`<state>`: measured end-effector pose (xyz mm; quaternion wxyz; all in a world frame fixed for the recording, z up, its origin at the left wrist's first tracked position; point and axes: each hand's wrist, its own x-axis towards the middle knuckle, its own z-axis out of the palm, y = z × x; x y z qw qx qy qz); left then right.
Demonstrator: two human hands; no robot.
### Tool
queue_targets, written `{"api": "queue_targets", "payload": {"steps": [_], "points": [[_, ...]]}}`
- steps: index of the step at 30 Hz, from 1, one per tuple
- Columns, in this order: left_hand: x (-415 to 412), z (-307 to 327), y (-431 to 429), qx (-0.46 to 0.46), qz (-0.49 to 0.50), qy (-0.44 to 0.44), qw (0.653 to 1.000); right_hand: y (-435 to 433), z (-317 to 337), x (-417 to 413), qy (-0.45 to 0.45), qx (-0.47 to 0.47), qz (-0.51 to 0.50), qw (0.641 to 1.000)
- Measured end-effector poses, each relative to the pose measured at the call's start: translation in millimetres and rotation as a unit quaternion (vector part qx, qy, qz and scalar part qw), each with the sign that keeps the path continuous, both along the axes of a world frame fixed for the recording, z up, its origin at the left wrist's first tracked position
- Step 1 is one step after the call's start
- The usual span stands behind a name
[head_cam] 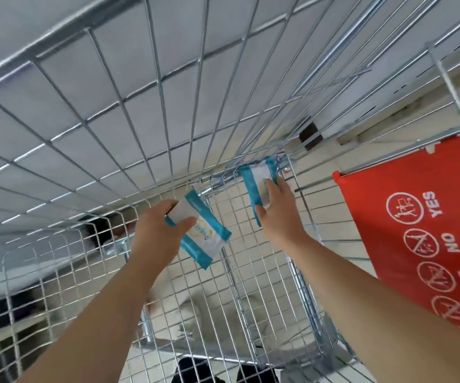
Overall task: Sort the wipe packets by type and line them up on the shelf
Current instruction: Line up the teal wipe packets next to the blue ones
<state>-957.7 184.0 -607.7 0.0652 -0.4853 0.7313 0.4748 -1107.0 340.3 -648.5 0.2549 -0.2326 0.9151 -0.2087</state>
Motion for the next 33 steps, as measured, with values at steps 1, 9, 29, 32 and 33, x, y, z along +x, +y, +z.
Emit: {"api": "queue_targets", "payload": {"steps": [1,9,29,32,33], "points": [[6,0,-2,0.0,0.014,0.004,1.0,-3,-2,3,0.012,0.015,-0.003,1.0],[43,5,-14,0.017,0.103,0.044,0.994,-16,-19,14,-0.044,0.043,-0.186,0.981],[172,227,5,0.037,0.209,0.161,0.964,-4,284,137,-0.222,-0.14,-0.022,0.965],[217,288,26,0.0,0.245,0.198,0.949,-1,348,169,-0.221,-0.16,0.055,0.96],[234,307,34,-0.01,0.258,0.208,0.944,2,368,182,-0.224,-0.163,0.074,0.958]]}}
